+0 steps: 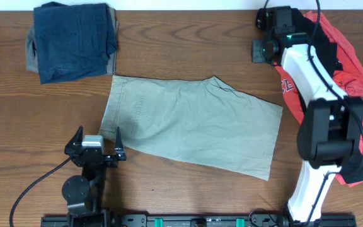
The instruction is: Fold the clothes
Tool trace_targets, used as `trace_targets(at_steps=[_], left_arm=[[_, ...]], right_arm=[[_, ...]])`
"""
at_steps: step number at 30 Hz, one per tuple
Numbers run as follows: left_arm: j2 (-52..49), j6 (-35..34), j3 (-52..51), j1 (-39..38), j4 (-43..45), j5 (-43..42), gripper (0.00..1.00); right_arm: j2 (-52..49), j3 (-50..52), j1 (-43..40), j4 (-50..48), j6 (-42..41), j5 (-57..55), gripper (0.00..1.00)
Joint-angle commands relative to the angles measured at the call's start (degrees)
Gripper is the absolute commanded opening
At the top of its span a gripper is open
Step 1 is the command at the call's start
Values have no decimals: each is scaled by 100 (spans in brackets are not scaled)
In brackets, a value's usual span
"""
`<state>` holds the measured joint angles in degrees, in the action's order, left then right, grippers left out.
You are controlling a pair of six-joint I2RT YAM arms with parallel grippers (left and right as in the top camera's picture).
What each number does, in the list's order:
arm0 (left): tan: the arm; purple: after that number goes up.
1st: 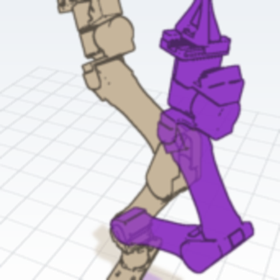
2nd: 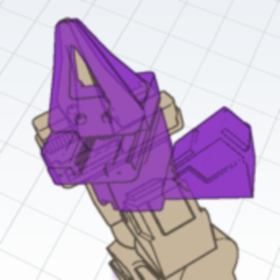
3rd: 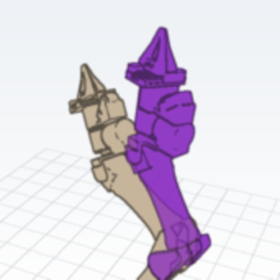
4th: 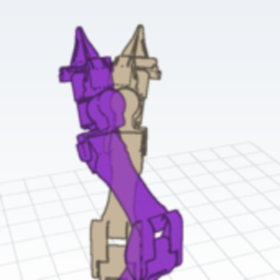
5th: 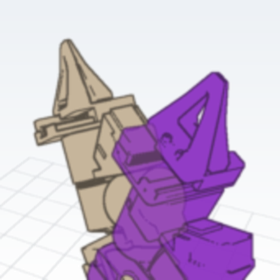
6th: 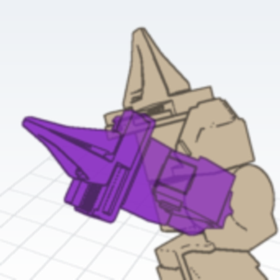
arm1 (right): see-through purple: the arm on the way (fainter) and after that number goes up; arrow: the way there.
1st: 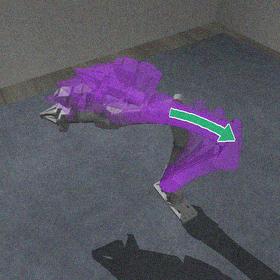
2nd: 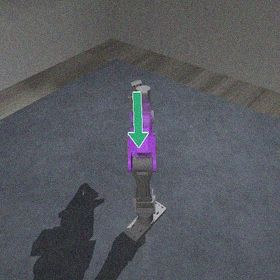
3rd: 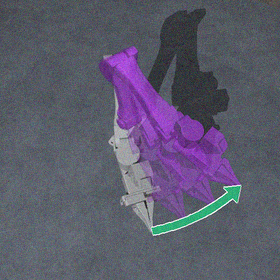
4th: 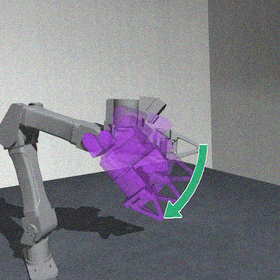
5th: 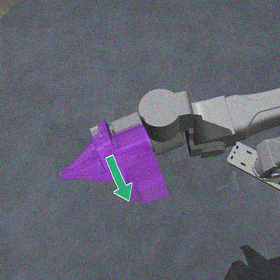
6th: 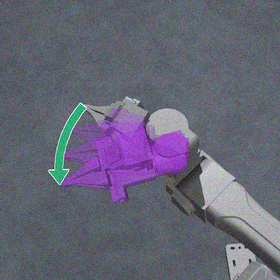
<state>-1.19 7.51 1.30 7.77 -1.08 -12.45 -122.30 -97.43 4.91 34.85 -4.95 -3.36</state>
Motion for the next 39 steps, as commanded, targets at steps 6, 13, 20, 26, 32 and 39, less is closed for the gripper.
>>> trace_targets(at_steps=[6, 13, 20, 26, 32, 39], left_arm=[[15, -24, -107, 24, -184, -52, 98], [15, -24, -107, 24, -184, -52, 98], [15, -24, -107, 24, -184, -52, 98], [15, -24, -107, 24, -184, -52, 98], [15, -26, -107, 24, -184, -52, 98], [15, -24, -107, 24, -184, -52, 98]], right_arm=[[-573, -7, -645, -289, 247, -68, 1], [-1032, -9, -688, -518, 293, -17, 1], [-1349, -9, -664, -726, 317, 188, 1], [-1379, -9, -791, -765, 308, -444, 1], [-1379, -7, -1141, -570, 315, -1292, 1], [-1379, -7, -1818, -413, 310, -1362, 1]])
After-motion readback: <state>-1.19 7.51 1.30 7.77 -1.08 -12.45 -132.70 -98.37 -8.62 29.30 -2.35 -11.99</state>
